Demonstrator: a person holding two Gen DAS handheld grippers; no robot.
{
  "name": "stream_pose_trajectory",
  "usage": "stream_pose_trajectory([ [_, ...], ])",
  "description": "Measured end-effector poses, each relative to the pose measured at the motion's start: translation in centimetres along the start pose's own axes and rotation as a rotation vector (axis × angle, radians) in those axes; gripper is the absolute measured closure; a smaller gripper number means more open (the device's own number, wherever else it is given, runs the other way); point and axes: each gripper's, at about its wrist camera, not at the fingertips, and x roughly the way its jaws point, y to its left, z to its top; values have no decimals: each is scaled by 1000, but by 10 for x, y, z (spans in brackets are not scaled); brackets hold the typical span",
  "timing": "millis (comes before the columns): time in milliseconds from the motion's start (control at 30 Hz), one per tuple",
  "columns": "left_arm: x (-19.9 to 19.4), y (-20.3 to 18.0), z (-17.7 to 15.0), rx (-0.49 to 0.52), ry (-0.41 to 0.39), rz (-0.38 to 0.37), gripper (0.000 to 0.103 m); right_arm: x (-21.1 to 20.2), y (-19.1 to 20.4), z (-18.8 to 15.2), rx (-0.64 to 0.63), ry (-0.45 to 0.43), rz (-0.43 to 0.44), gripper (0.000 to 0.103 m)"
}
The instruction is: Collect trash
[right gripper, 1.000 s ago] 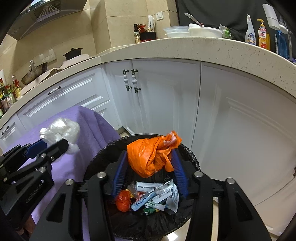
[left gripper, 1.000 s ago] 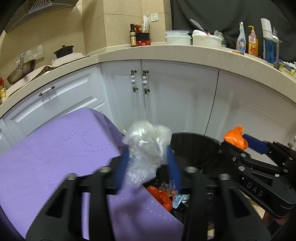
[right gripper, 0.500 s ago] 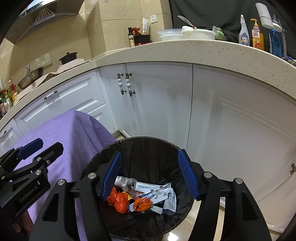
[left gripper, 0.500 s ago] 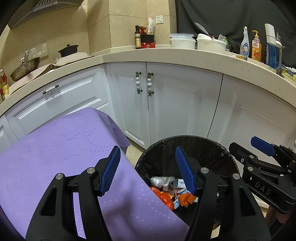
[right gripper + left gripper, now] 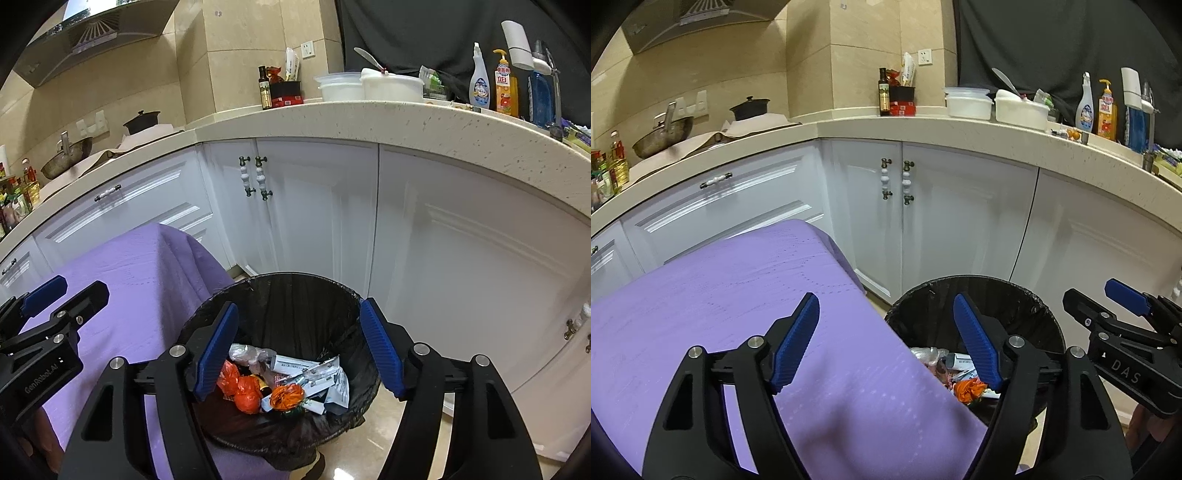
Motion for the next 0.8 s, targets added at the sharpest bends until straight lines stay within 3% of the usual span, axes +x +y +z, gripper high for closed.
stream_pose_trajectory([
  [800, -47, 10, -15, -8, -57, 12, 23, -46, 7, -11, -17, -56, -20, 33],
])
